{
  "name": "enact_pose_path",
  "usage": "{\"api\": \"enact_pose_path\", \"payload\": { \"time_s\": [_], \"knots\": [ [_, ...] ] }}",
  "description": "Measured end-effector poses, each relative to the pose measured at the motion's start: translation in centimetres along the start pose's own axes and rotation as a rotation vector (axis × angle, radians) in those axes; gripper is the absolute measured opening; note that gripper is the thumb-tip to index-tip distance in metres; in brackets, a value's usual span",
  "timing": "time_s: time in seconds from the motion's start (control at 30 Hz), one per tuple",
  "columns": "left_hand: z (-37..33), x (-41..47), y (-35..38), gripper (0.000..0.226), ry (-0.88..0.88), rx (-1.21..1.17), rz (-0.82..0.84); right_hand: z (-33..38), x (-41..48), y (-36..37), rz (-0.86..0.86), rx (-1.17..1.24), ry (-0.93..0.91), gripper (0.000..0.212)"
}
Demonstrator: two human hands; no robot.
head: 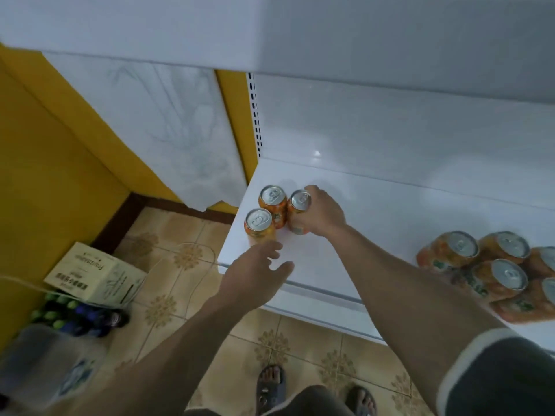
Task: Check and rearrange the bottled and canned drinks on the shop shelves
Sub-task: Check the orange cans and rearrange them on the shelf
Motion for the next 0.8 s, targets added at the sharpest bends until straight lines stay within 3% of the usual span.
{"api": "enact_pose_path", "payload": {
  "time_s": [0.07,0.23,0.43,0.53,0.63,0.8],
  "knots": [
    [0.0,-0.2,0.0,0.043,0.024,-0.023,0.013,-0.7,-0.7,-0.8,-0.065,0.029,-0.001,0.05],
    [-1.5,-1.0,1.7,0.049,0.097,-0.187,0.052,-3.5,-6.8,-5.1,-0.135,0.189,-0.015,0.065],
    [-9.0,-1.6,1.8,0.097,0.409,-0.256,-0.08,-3.8,-18.2,-13.2,-0.268,0.229,-0.195,0.07],
    [-13.4,-2.4,1.7,0.086,0.634,-0.491,-0.146,-3.8,-23.8,-16.2,-0.394,0.249,-0.302,0.071],
    [-16.2,-3.7,1.6,0.071,0.722,-0.747,-0.157,-3.1,-28.2,-18.4,-0.543,0.235,-0.456,0.069],
    [-18.8,-4.7,2.1,0.073,0.789,-0.719,-0.134,-3.6,-31.2,-20.3,-0.668,0.196,-0.54,0.065]
  ]
}}
Point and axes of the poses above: each hand's wrist, its own x-axis towards the middle knuckle, its own y-axis out of the palm, z = x × y, the point moved 9 cm from there along x, towards the middle knuckle, and after that the axes turned 15 degrees about y, right-handed, at the moved point
